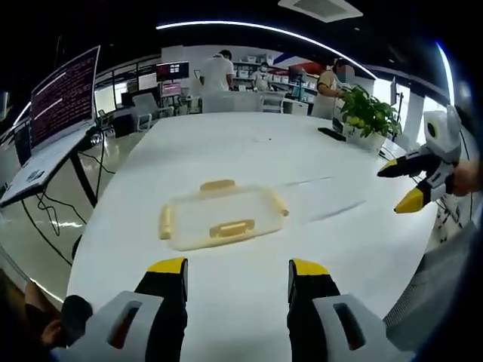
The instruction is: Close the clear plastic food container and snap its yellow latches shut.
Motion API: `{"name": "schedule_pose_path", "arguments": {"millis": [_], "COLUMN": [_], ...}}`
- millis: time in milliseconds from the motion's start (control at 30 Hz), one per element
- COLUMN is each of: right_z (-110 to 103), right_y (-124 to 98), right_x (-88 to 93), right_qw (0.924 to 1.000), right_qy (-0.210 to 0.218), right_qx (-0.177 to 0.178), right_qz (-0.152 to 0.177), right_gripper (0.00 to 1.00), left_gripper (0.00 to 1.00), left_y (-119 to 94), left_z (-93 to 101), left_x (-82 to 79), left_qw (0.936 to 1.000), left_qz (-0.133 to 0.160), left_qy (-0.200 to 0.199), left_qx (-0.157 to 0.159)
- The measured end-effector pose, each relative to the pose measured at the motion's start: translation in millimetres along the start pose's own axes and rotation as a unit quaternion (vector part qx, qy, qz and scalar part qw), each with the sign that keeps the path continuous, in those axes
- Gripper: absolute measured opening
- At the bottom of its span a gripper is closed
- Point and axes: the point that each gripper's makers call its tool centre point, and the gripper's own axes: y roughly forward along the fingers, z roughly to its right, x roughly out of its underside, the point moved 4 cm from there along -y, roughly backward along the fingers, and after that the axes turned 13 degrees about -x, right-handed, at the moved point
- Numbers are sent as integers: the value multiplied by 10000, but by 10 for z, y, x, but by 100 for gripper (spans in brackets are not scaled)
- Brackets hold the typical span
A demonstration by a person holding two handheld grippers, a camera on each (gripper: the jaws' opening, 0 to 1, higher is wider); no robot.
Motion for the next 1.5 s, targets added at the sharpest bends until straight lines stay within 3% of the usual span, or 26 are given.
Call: {"name": "schedule_pose_path", "arguments": {"millis": [333,567,700,1033,1367,1500], "right_z": [34,60,31,-23,48,79], "right_y": [183,333,439,686,875,953], "right_x": [-166,-333,-441,-682,-742,-777], "right_qw": [9980,9949,9906,9792,9616,9608], "right_qy": [-481,-749,-1011,-1512,-2091,-2052], "right_qx": [-343,-593,-842,-1239,-1503,-1583], "right_qz": [-241,-335,-370,-543,-951,-985], "right_gripper": [57,57,57,55,55,55], "left_gripper": [48,48,48,48,49,50], "left_y": [120,200,246,439,684,748], "left_z": [-32,-169,-227,-445,-615,-679], "left_x": [-29,-91,-118,-150,-238,-257], "left_qw": [9994,9982,9955,9863,9699,9633], "left_qz": [-10,-11,-6,-130,-211,-228], "left_qy": [305,519,728,1339,2069,2317], "left_qx": [188,303,605,959,1268,1340]}}
